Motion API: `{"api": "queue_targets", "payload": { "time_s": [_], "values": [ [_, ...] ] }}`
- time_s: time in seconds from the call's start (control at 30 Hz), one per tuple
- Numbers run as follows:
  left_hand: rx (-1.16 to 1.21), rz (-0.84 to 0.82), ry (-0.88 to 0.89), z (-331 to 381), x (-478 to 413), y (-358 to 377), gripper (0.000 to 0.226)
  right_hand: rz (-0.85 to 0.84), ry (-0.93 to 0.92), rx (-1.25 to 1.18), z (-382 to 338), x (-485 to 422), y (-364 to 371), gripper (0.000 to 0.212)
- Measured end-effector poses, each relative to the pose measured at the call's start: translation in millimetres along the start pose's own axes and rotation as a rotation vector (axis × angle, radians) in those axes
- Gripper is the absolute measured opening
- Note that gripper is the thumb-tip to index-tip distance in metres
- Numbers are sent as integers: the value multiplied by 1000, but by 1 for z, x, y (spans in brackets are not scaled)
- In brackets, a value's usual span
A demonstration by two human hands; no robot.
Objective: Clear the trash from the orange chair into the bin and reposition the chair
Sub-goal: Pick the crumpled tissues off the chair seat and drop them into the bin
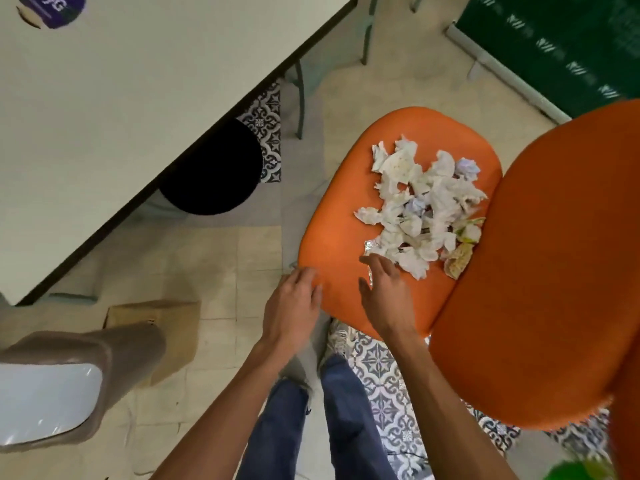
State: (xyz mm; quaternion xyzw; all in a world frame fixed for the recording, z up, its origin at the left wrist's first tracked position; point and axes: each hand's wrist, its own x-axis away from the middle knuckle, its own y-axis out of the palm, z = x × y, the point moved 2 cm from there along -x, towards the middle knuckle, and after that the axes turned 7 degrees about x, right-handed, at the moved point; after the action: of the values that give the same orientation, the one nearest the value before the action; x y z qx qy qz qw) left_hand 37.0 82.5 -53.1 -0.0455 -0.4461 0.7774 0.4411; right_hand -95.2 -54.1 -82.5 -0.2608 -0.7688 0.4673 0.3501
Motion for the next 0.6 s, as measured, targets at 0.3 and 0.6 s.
{"api": "queue_targets", "payload": {
  "time_s": [0.3,0.6],
  "values": [
    [-18,-71,42,27,-59,75,19,-116,14,203,59,-53,38,60],
    [-69,-91,80,22,-105,105,22,-185,-41,184,83,-84,82,29]
  ]
}}
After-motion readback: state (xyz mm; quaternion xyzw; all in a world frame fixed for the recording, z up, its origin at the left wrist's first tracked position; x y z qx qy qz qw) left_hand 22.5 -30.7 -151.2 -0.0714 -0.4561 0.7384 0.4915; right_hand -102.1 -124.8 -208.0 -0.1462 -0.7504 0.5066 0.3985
